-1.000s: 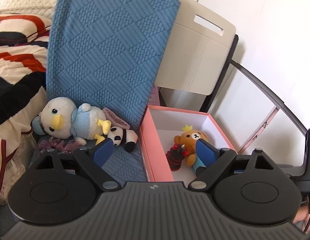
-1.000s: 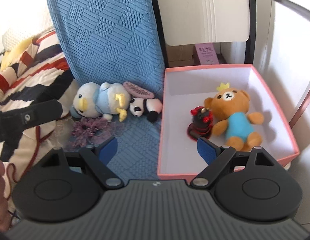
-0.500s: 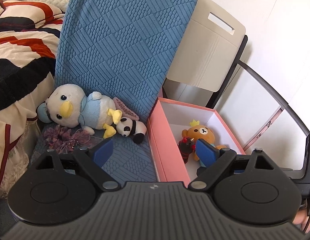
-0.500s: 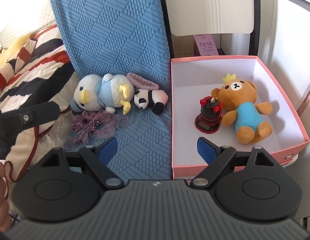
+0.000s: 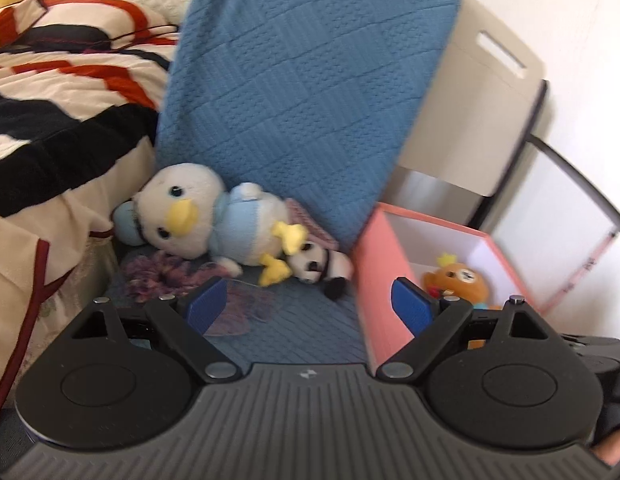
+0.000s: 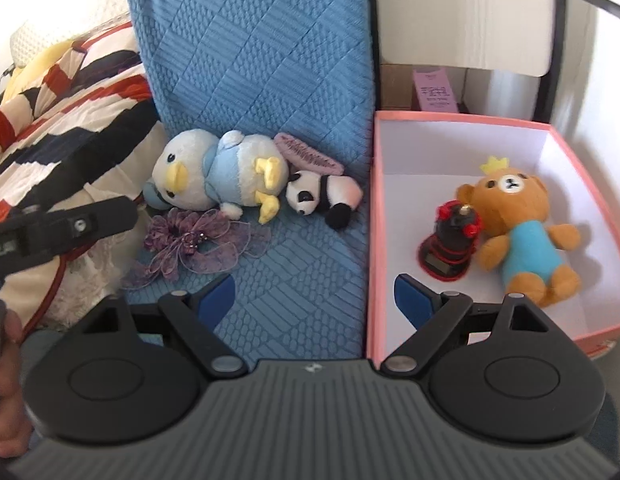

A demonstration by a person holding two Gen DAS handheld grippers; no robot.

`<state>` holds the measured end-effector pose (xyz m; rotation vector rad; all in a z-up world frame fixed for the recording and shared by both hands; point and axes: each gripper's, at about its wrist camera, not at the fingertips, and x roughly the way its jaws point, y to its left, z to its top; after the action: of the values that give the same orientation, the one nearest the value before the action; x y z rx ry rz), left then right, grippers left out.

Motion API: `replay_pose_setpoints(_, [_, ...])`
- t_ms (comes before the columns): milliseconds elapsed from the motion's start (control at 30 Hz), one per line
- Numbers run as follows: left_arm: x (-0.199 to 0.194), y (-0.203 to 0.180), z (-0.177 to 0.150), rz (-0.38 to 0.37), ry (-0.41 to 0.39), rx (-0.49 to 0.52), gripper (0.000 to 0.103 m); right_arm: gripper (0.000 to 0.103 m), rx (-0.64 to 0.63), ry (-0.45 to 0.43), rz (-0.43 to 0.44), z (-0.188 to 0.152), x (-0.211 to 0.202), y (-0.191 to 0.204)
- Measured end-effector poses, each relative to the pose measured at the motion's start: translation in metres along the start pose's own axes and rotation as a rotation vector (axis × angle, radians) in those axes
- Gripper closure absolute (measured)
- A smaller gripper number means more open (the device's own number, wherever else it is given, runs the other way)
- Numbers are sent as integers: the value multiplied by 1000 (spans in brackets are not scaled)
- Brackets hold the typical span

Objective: Organize objects
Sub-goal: 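Reach the left tool to the purple bow while the right tool reaches the panda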

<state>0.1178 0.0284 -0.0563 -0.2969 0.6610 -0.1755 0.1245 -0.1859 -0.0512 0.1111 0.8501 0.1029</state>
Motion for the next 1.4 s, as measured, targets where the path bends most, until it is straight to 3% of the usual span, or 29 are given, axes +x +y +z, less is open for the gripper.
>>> replay_pose_setpoints(300, [69, 43, -6, 146, 45, -3, 11, 15, -89, -13, 26, 2, 60, 24])
replay_pose_setpoints(633, [128, 60, -12, 273, 138, -3, 11, 15, -150, -35, 10, 13, 127, 38])
replay_pose_setpoints(867, [169, 77, -8, 381, 208, 21, 11, 25, -194, -54, -29, 19, 163, 36])
replay_pose_setpoints(967, [177, 88, -4, 386, 232, -2, 11, 26, -199, -44, -34, 18, 172, 35])
replay_pose_setpoints(1100, [185, 99, -1, 397, 244, -19, 11, 26, -234, -75, -105, 20, 184, 34])
replay_pose_setpoints(1233, [201, 108, -1, 424, 286, -6, 11, 37, -267, -57, -216, 20, 206, 32])
replay_pose_setpoints(1400, [213, 109, -4, 434, 318, 4, 12, 49, -288, -37, -296, 19, 221, 29])
